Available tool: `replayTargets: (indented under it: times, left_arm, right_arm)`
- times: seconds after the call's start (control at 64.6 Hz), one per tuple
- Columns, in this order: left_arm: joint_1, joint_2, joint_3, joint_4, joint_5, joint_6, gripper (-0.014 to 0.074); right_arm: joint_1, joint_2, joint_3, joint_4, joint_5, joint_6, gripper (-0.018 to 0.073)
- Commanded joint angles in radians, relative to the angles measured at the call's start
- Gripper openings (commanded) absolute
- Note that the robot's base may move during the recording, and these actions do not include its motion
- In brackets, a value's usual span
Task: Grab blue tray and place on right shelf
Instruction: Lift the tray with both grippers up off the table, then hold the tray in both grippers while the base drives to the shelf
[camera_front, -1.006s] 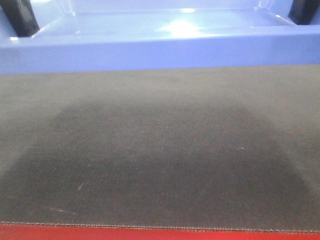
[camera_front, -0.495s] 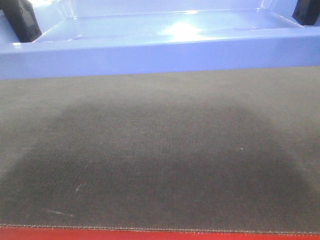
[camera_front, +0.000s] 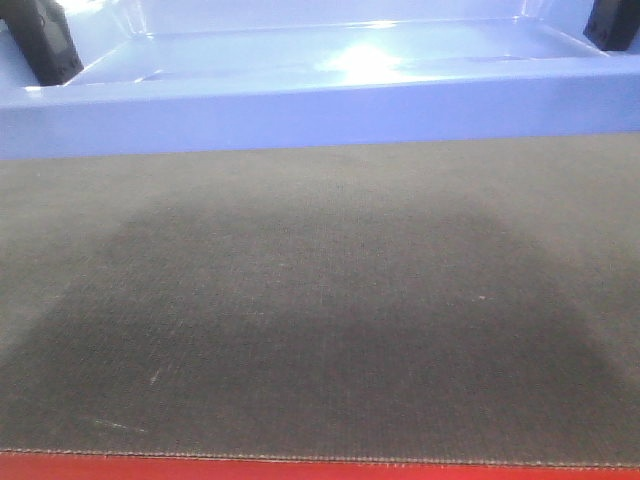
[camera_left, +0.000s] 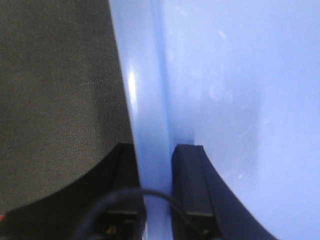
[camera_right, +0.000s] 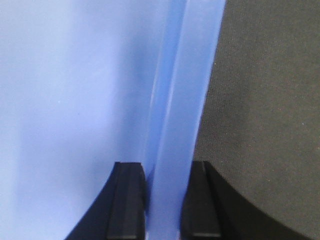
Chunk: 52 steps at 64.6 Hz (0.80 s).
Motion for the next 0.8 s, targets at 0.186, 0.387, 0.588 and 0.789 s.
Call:
replayTargets:
  times: [0.186,0.387,0.588,0.789]
  left_arm:
    - [-0.015,-0.032,-0.020,0.018,0.056,0.034,-0.0048]
    - [-0.015,-0.032,-0.020,0.018,0.056,0.034,-0.0048]
    - [-0.015,-0.032,-0.020,0.016,0.056,0.034,-0.0048]
    - [-0.015,-0.032,-0.020,0.016,0.056,0.034,-0.0048]
  right_arm:
    - [0.005,-0.035,-0.030,-0.036,-0.062,-0.033,0.0057]
    - [0.005,-0.032,-0.030,-0.036,-0.062,-0.033,0.0057]
    - [0.005,-0.030,-0.030,-0.036,-0.062,-0.033,0.0057]
    - [0.005,-0.030,-0.030,-0.036,-0.062,-0.033,0.0057]
